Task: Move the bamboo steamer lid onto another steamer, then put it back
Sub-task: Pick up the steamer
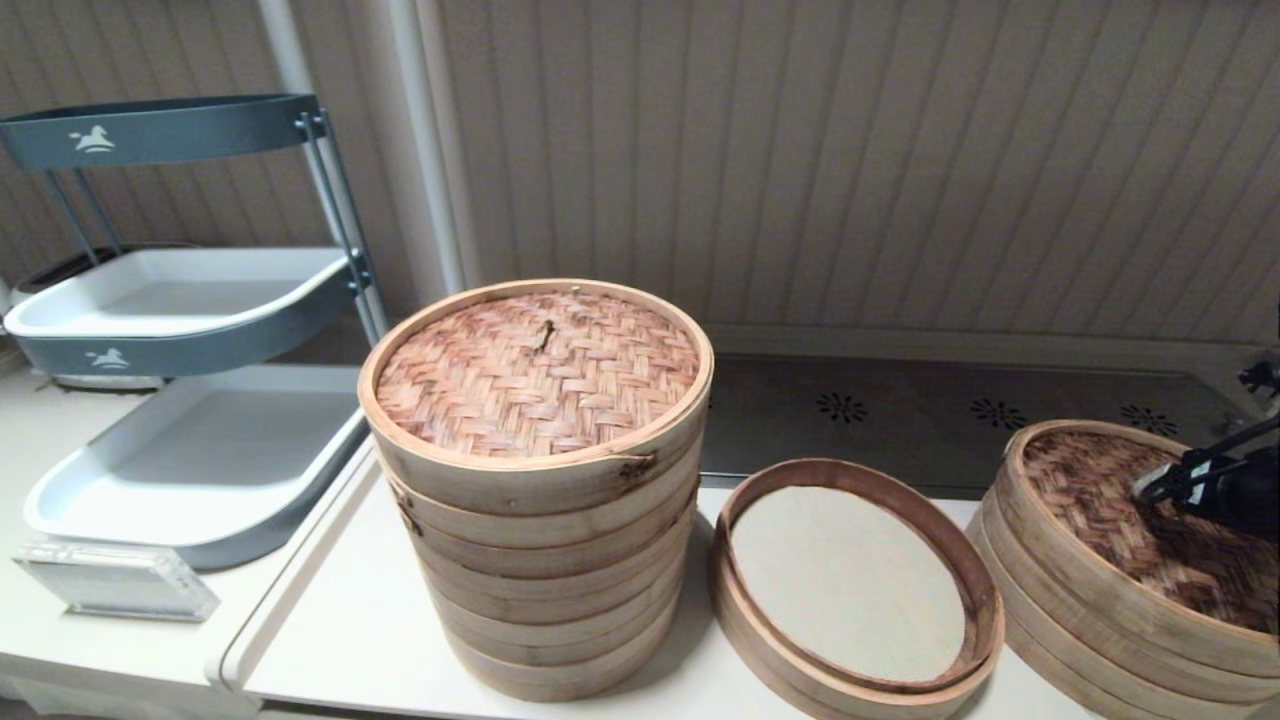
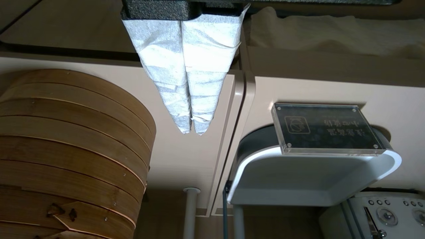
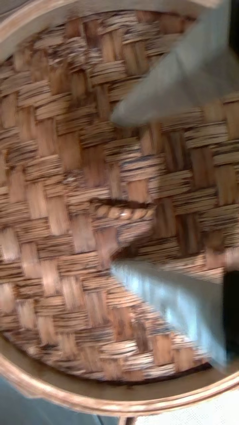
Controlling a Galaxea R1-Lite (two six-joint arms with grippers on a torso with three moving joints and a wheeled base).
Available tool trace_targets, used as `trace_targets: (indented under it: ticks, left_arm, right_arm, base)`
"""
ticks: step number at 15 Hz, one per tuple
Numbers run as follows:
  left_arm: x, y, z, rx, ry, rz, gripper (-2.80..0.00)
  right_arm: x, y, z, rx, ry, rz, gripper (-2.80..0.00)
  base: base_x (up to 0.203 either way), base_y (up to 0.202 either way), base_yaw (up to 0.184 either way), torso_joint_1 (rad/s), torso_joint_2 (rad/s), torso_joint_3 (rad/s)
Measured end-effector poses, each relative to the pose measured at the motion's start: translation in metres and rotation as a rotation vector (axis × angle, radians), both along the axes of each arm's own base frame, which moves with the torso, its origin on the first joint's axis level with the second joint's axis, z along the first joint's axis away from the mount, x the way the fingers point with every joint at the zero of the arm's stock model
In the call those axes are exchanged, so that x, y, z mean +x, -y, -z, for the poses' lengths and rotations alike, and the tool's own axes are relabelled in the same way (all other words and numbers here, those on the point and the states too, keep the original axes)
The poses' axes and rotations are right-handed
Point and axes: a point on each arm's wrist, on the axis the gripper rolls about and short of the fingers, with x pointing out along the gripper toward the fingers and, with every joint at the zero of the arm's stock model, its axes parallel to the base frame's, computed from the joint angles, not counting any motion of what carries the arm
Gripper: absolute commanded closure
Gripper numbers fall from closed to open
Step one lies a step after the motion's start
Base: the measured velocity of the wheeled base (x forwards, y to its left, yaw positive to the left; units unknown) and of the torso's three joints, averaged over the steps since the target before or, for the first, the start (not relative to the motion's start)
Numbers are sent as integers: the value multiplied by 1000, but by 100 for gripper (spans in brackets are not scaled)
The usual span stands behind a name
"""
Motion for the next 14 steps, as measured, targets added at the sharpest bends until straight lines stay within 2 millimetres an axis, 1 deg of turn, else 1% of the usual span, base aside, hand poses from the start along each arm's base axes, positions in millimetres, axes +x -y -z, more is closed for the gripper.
trace_targets:
  ticks: [11,14]
  left_arm:
    - [0,0,0,0,0,-1,0]
    - [0,0,0,0,0,0,0]
  right_arm:
    - [-2,-4,10,12,-3,-13,0]
    - [-2,-4,8,11,1,-13,0]
  base:
    - [0,0,0,0,0,0]
    - [0,0,0,0,0,0]
